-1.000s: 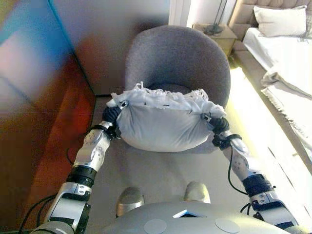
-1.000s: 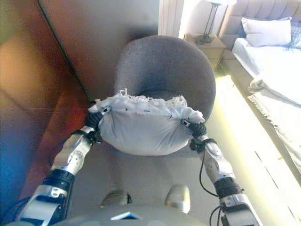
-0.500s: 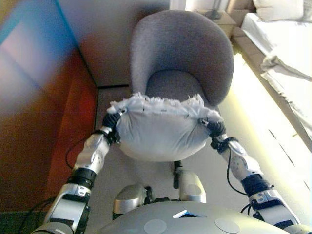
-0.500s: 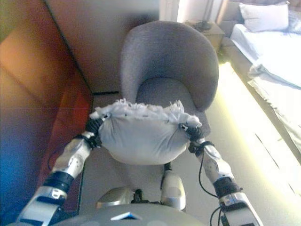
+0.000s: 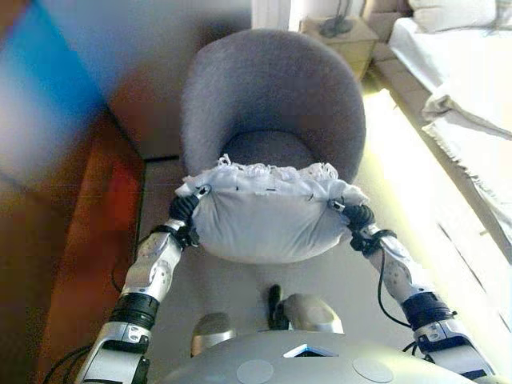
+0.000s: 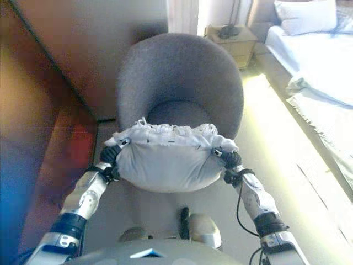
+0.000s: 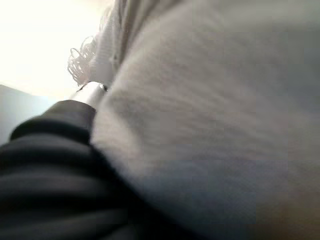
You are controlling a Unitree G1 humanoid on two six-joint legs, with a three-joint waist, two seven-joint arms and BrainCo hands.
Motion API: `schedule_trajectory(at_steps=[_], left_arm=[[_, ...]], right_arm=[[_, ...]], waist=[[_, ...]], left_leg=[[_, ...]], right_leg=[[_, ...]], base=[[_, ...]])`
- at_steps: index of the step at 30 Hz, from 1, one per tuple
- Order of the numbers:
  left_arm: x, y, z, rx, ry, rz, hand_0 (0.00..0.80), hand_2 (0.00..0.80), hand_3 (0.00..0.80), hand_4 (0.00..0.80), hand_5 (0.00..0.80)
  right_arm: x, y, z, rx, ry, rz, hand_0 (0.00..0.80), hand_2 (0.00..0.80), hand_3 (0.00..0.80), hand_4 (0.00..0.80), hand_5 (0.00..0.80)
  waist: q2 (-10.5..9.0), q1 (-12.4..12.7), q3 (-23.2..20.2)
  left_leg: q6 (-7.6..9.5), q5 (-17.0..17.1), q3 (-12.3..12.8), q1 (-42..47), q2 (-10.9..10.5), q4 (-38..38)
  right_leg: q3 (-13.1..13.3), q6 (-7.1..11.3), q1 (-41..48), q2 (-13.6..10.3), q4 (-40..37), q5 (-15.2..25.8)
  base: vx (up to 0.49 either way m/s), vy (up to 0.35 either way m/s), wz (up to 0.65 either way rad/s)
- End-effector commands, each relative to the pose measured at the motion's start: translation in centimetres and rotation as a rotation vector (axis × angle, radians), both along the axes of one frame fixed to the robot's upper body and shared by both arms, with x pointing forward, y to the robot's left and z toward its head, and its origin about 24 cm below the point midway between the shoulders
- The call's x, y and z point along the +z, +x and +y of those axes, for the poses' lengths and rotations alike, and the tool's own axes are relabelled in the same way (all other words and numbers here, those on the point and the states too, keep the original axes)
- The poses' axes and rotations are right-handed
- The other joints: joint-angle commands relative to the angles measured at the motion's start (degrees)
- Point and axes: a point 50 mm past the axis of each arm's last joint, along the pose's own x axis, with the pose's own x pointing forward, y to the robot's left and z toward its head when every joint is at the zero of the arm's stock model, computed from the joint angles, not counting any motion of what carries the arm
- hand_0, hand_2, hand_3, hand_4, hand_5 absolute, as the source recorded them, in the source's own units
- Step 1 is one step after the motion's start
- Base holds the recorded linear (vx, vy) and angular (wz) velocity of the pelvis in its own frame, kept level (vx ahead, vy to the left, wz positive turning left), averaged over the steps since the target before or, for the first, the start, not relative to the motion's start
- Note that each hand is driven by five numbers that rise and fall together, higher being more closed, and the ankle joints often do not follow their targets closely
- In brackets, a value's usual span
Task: Pick up the cushion and take it to the sofa
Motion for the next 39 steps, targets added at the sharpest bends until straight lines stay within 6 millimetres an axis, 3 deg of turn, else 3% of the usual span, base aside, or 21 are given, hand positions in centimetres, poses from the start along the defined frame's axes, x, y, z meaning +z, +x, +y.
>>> schedule_trajectory(at_steps=[1, 5, 6, 8, 10, 13, 17, 20, 21, 23, 24, 25, 27, 29, 32, 34, 39], left_arm=[[4.2, 2.2, -1.6, -0.081, -0.067, -0.222, 0.800, 0.800, 0.800, 0.800, 0.800], [4.4, 2.8, -1.8, -0.109, -0.071, -0.231, 0.800, 0.800, 0.800, 0.800, 0.800], [4.4, 2.9, -1.9, -0.116, -0.072, -0.229, 0.800, 0.800, 0.800, 0.800, 0.800], [4.2, 2.7, -1.9, -0.124, -0.074, -0.221, 0.800, 0.800, 0.800, 0.800, 0.800], [3.9, 2.5, -1.7, -0.127, -0.073, -0.210, 0.800, 0.800, 0.800, 0.800, 0.800], [3.6, 2.4, -0.8, -0.108, -0.063, -0.196, 0.800, 0.800, 0.800, 0.800, 0.800], [3.6, 3.0, -0.8, -0.097, -0.018, -0.189, 0.800, 0.800, 0.800, 0.800, 0.800], [3.9, 3.8, -1.1, -0.118, 0.022, -0.197, 0.800, 0.800, 0.800, 0.800, 0.800], [4.1, 4.2, -1.2, -0.124, 0.026, -0.199, 0.800, 0.800, 0.800, 0.800, 0.800], [4.3, 4.7, -1.4, -0.135, 0.036, -0.208, 0.800, 0.800, 0.800, 0.800, 0.800], [4.3, 5.0, -1.6, -0.142, 0.042, -0.203, 0.800, 0.800, 0.800, 0.800, 0.800], [4.3, 5.1, -1.7, -0.144, 0.042, -0.194, 0.800, 0.800, 0.800, 0.800, 0.800], [4.1, 5.1, -1.5, -0.144, 0.044, -0.173, 0.800, 0.800, 0.800, 0.800, 0.800], [4.3, 5.1, -1.5, -0.139, 0.054, -0.176, 0.800, 0.800, 0.800, 0.800, 0.800], [4.9, 5.7, -1.2, -0.123, 0.077, -0.189, 0.800, 0.800, 0.800, 0.800, 0.800], [5.7, 6.5, -1.4, -0.117, 0.098, -0.214, 0.800, 0.800, 0.800, 0.800, 0.800], [5.5, 6.5, -1.8, -0.088, 0.080, -0.197, 0.800, 0.800, 0.800, 0.800, 0.800]], right_arm=[[4.4, 3.4, 2.8, 0.103, 0.089, -0.223, 0.800, 0.800, 0.800, 0.800, 0.800], [4.9, 4.0, 2.4, 0.077, 0.081, -0.216, 0.800, 0.800, 0.800, 0.800, 0.800], [4.7, 3.9, 2.4, 0.069, 0.083, -0.209, 0.800, 0.800, 0.800, 0.800, 0.800], [4.2, 3.8, 2.7, 0.059, 0.087, -0.192, 0.800, 0.800, 0.800, 0.800, 0.800], [4.0, 3.9, 3.0, 0.052, 0.084, -0.179, 0.800, 0.800, 0.800, 0.800, 0.800], [3.8, 4.1, 3.5, 0.053, 0.086, -0.171, 0.800, 0.800, 0.800, 0.800, 0.800], [4.1, 4.1, 3.6, 0.028, 0.096, -0.183, 0.800, 0.800, 0.800, 0.800, 0.800], [4.7, 4.7, 3.4, 0.005, 0.082, -0.209, 0.800, 0.800, 0.800, 0.800, 0.800], [4.9, 5.0, 3.3, -0.002, 0.073, -0.218, 0.800, 0.800, 0.800, 0.800, 0.800], [5.2, 5.5, 3.4, -0.013, 0.070, -0.231, 0.800, 0.800, 0.800, 0.800, 0.800], [5.4, 5.9, 3.2, -0.025, 0.087, -0.227, 0.800, 0.800, 0.800, 0.800, 0.800], [5.4, 6.1, 3.0, -0.041, 0.107, -0.218, 0.800, 0.800, 0.800, 0.800, 0.800], [5.3, 6.7, 2.6, -0.069, 0.116, -0.197, 0.800, 0.800, 0.800, 0.800, 0.800], [5.7, 7.2, 3.1, -0.078, 0.105, -0.202, 0.800, 0.800, 0.800, 0.800, 0.800], [7.3, 8.6, 3.4, -0.087, 0.092, -0.230, 0.800, 0.800, 0.800, 0.800, 0.800], [8.5, 9.6, 3.4, -0.081, 0.086, -0.257, 0.800, 0.800, 0.800, 0.800, 0.800], [9.1, 10.1, 2.1, -0.054, 0.046, -0.261, 0.800, 0.800, 0.800, 0.800, 0.800]], waist=[[-1.83, 0.5, -1.7], [-1.02, 1.3, -1.1], [-0.68, 2.1, -1.0], [-0.22, 3.6, -0.7], [0.09, 4.8, -0.6], [0.39, 5.3, -1.2], [1.76, 3.8, -2.4], [1.91, 3.5, -2.7], [1.96, 3.6, -2.8], [3.24, 3.5, -1.9], [4.09, 3.4, -0.6], [4.16, 3.5, -0.1], [3.52, 4.2, 0.3], [3.46, 4.4, 0.9], [1.52, 3.5, 2.0], [0.73, 2.9, 2.6], [-0.60, 3.6, 1.5]], left_leg=[[1.84, 8.0, 3.6, 3.1, 1.8, -9.8], [1.98, 10.4, 2.1, 1.7, 1.3, -25.2], [1.57, 10.6, 0.2, 0.6, 0.6, -31.0], [0.81, 11.5, -2.8, -1.2, -0.7, -35.8], [0.40, 12.0, -3.1, -2.4, -0.6, -37.7], [0.98, 9.2, -2.9, -2.1, -0.8, -37.2], [2.68, 7.7, -1.2, 0.5, -1.2, -39.8], [4.83, 6.2, -0.9, 0.4, -3.2, -39.0], [5.75, 5.5, -0.5, 0.2, -4.3, -38.6], [7.80, 4.4, 0.3, 2.1, -5.9, -38.8], [8.57, 3.2, 0.7, 3.9, -6.7, -38.5], [8.59, 2.7, 0.7, 4.8, -7.2, -38.2], [7.77, 1.4, 0.6, 7.5, -8.1, -38.8], [7.27, 2.0, 1.4, 8.9, -7.5, -40.0], [5.48, -0.4, 1.3, 11.3, -6.5, -39.9], [5.30, -2.3, 0.7, 11.4, -6.3, -39.0], [4.96, -3.3, 1.9, 10.6, -4.3, -35.9]], right_leg=[[5.2, 8.18, 3.7, -4.4, -2.9, 0.7], [8.3, 9.07, 5.6, -3.0, -3.4, -0.2], [9.2, 9.71, 6.8, -2.9, -3.8, -0.8], [10.6, 10.48, 8.8, -2.7, -4.4, -1.5], [10.9, 11.08, 10.8, -3.1, -4.3, -2.7], [10.9, 12.34, 12.6, -4.9, -3.1, -4.5], [10.7, 13.23, 11.7, -6.0, -0.3, -5.8], [11.6, 14.88, 9.9, -8.1, 4.0, -4.2], [11.6, 15.15, 8.7, -9.7, 7.8, -1.9], [11.1, 14.95, 1.0, -13.2, 23.9, 6.0], [10.5, 14.30, -4.1, -15.0, 34.7, 7.2], [10.2, 14.03, -6.0, -15.6, 36.8, 7.3], [8.1, 15.02, -5.7, -17.1, 32.7, 6.8], [6.5, 14.93, -5.2, -16.7, 25.4, 8.8], [7.9, 16.45, -5.5, -14.4, 6.5, 9.9], [8.7, 17.34, -5.6, -13.1, -0.7, 9.9], [6.1, 17.67, -2.3, -11.9, -3.2, 7.8]], base=[[0.233, 0.085, -0.11], [0.195, 0.125, 0.08], [0.230, 0.103, 0.24], [0.260, 0.090, 0.19], [0.202, 0.062, 0.03], [0.184, 0.082, -0.23], [0.157, 0.168, -0.42], [0.085, 0.164, 0.11], [0.029, 0.209, 0.09], [0.042, 0.352, -0.05], [0.093, 0.360, -0.05], [0.160, 0.272, 0.01], [0.242, 0.043, 0.03], [0.185, -0.131, 0.00], [0.197, -0.243, -0.16], [0.150, -0.196, -0.27], [0.195, -0.140, 0.11]])
